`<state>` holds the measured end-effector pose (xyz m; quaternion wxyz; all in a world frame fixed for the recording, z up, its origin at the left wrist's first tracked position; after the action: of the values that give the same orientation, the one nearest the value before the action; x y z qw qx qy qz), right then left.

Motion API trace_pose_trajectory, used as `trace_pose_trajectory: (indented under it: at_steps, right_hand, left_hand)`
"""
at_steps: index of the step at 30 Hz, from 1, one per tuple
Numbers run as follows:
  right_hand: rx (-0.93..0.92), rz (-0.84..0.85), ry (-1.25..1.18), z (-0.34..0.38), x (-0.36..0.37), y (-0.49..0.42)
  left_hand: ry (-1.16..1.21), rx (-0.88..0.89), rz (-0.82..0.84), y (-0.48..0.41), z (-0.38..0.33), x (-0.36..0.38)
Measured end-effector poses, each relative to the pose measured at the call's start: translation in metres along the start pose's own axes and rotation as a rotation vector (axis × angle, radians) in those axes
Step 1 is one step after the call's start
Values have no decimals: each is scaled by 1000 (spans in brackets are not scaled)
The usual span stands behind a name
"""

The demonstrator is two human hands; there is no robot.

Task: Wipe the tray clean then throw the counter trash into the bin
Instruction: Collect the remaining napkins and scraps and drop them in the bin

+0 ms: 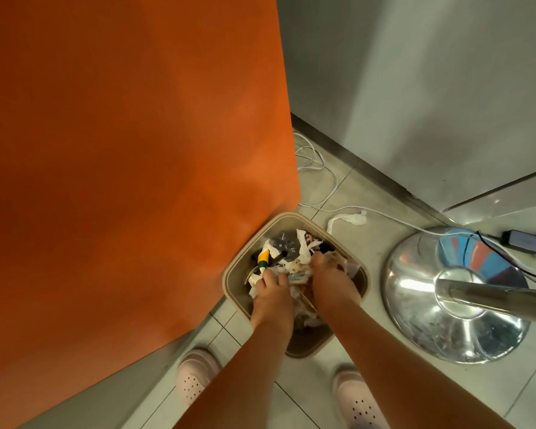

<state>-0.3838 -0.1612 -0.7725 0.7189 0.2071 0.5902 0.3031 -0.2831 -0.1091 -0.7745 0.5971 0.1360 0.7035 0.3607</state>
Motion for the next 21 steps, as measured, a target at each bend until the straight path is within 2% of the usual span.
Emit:
trace_pose_trajectory:
  at_steps: [5, 8, 12, 16, 21]
  right_hand:
    - [17, 15, 100, 9, 3, 1]
    - [61, 47, 56, 12, -3, 9]
    - [23, 120, 48, 16, -23, 31]
    - [2, 88, 48, 26, -73, 64]
    - [-49, -8, -193, 50, -158, 125]
  left_hand:
    - [-76, -1, -14, -8, -2, 1]
    - [-179, 3, 28, -3, -4, -20]
    - [-48, 17, 49, 14, 0, -48]
    - [70, 69, 59, 47, 1, -95]
    - [225, 61, -63, 114, 5, -173]
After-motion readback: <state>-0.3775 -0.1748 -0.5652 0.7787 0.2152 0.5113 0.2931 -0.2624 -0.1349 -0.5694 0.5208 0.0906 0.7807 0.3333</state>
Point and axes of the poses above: each hand's wrist, its own y-axis away from the middle knuckle, its own x-axis out of the palm, z = x × y, the point moved 2 cm from there along -y, towards the middle knuckle, and after that the axes turned 3 degrees about y, right-handed, at the moved point
